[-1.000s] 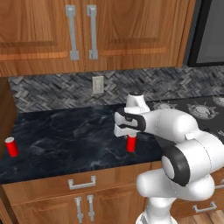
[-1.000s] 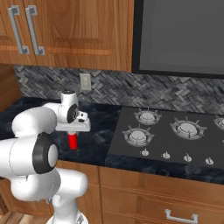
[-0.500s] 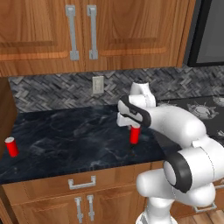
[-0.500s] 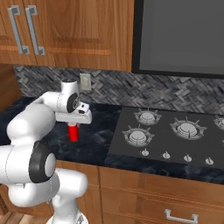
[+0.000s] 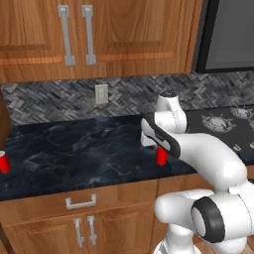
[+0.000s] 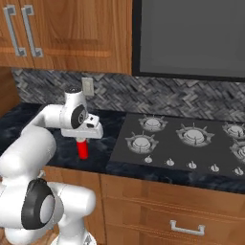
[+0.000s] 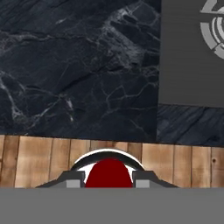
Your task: Four empty soda cans are scattered around the kitchen. Gather all the cans and cluster them next to the stove for recycling.
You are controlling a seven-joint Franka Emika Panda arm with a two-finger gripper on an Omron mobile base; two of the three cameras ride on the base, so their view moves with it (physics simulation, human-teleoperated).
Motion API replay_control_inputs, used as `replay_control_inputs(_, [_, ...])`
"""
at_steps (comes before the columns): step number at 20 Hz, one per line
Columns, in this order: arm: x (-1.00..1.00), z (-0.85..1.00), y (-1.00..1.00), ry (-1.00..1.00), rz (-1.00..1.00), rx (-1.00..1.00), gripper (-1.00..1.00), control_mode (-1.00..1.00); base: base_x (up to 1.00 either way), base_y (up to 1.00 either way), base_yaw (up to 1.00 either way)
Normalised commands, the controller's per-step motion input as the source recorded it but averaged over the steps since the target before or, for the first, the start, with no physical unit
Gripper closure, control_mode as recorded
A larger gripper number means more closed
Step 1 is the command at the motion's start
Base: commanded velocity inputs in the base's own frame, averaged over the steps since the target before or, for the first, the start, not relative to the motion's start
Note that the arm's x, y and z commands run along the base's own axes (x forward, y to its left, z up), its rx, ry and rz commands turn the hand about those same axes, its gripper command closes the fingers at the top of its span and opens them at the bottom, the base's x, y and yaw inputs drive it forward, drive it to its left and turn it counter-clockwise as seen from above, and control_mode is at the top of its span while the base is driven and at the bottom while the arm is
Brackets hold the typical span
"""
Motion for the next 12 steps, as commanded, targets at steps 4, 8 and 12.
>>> replay_control_inputs(4, [0.00, 0.00, 0.00, 0.00, 0.00, 0.00, 1.00, 1.00, -0.02, -0.92, -0.06])
replay_control_inputs(8, [0.00, 0.00, 0.00, 0.00, 0.00, 0.00, 1.00, 1.00, 0.18, -1.00, -0.07])
replay_control_inputs(12, [0.00, 0.00, 0.00, 0.00, 0.00, 0.00, 1.00, 1.00, 0.26, -1.00, -0.06])
